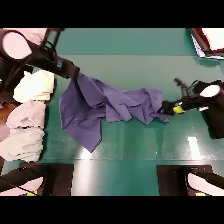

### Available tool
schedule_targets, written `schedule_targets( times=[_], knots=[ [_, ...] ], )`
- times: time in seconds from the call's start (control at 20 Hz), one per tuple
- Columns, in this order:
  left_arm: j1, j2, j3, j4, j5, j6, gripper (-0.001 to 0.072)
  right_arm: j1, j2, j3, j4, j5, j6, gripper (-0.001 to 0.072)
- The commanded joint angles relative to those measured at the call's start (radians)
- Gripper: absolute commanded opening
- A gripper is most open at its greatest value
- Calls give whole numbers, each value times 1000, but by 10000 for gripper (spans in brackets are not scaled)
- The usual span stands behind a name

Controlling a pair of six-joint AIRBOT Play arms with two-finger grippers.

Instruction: Fold the shirts.

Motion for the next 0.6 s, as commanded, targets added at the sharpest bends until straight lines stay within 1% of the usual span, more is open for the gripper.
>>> schedule_targets(
  times=[0.0,0.15,0.3,0.45,0.55],
  knots=[
    [38,66,122,10,16,0,27,-130,174,154,80,21,0,13],
    [51,149,289,10,40,0,27,-302,311,381,172,-38,0,12],
    [51,232,410,-13,61,0,28,-439,385,574,176,-66,0,12],
    [51,320,453,-48,90,-1,27,-520,437,680,175,-63,0,12],
    [51,379,453,-115,108,-4,27,-542,462,728,173,-62,0,12]
  ],
)
